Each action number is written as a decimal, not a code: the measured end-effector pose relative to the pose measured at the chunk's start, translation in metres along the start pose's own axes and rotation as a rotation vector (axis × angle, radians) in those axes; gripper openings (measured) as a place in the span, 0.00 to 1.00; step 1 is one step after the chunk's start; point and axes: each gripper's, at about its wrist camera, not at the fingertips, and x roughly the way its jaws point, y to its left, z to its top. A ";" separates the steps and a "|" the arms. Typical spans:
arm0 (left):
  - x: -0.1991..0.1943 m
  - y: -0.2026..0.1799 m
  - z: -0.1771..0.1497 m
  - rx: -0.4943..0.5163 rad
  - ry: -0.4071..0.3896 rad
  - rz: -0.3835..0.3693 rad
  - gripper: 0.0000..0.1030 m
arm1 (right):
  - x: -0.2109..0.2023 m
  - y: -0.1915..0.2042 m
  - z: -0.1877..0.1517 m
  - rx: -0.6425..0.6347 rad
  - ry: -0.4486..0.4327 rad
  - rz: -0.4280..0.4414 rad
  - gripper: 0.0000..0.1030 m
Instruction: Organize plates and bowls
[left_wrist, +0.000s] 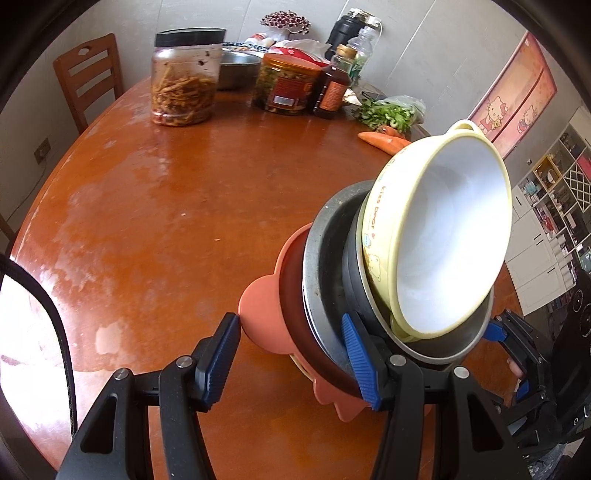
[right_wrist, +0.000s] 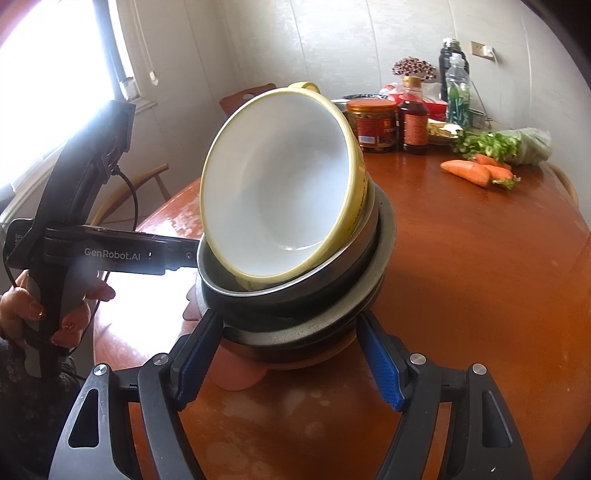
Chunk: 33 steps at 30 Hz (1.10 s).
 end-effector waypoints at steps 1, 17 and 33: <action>0.001 -0.002 0.001 0.002 0.000 0.000 0.55 | -0.002 -0.003 -0.001 0.005 -0.001 -0.003 0.74; 0.018 -0.038 0.010 0.033 0.011 -0.010 0.55 | -0.020 -0.032 -0.007 0.049 -0.011 -0.039 0.74; 0.038 -0.071 0.015 0.059 0.009 -0.017 0.55 | -0.036 -0.059 -0.011 0.059 -0.002 -0.084 0.74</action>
